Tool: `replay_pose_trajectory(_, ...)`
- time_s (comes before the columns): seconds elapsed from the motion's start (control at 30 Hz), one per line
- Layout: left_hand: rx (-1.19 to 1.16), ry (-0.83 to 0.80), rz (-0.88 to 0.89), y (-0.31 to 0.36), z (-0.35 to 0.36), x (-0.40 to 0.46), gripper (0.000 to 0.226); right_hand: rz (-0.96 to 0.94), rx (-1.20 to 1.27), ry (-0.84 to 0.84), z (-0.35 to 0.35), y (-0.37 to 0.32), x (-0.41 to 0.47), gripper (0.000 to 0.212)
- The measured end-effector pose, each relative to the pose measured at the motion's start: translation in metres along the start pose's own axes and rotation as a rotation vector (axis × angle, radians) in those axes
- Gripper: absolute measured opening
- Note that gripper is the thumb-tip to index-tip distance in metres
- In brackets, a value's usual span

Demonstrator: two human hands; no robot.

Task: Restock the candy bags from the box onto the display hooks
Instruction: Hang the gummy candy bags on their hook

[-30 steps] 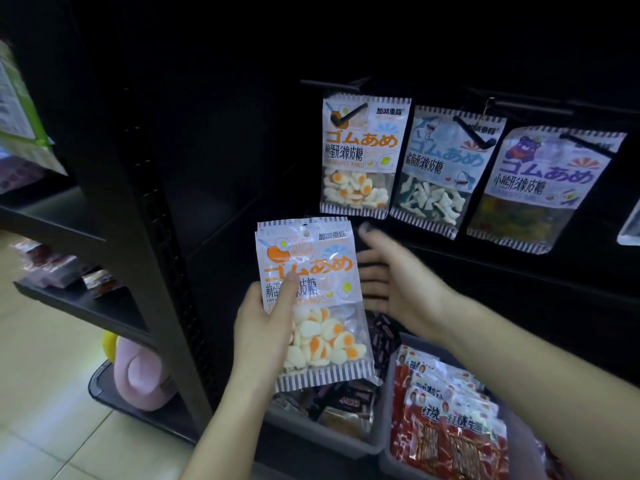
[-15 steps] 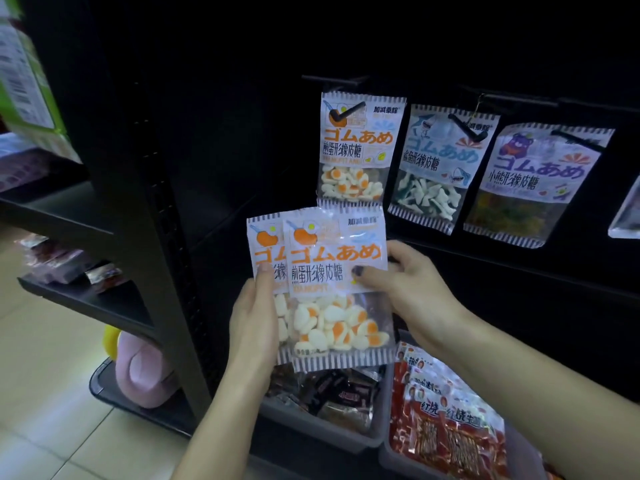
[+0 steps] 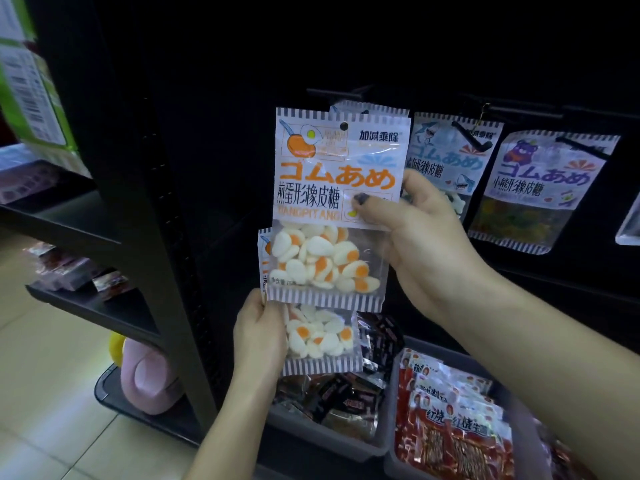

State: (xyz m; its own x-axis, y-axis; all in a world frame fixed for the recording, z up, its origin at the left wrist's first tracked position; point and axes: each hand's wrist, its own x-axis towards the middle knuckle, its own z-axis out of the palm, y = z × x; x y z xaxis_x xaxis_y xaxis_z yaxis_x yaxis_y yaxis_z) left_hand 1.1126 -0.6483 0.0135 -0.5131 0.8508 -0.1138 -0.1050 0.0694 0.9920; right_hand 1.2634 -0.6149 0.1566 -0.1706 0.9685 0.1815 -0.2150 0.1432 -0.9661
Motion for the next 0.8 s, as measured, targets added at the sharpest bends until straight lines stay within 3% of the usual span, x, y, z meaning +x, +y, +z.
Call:
replay_pose_trajectory(0.5, 0.005, -0.010, 0.030, 0.000, 0.007, -0.001, 0.018, 0.071, 0.008, 0.021, 0.007, 0.003, 0.007, 0.032)
replay_pose_trajectory(0.67, 0.083, 0.042, 0.046, -0.004, 0.007, 0.003, 0.035, 0.067, -0.019, 0.058, 0.002, 0.011, 0.029, 0.031)
replay_pose_trajectory(0.8, 0.274, 0.053, 0.132, -0.005, 0.008, 0.001, 0.050, 0.065, -0.061, 0.109, -0.001, 0.017, 0.058, 0.032)
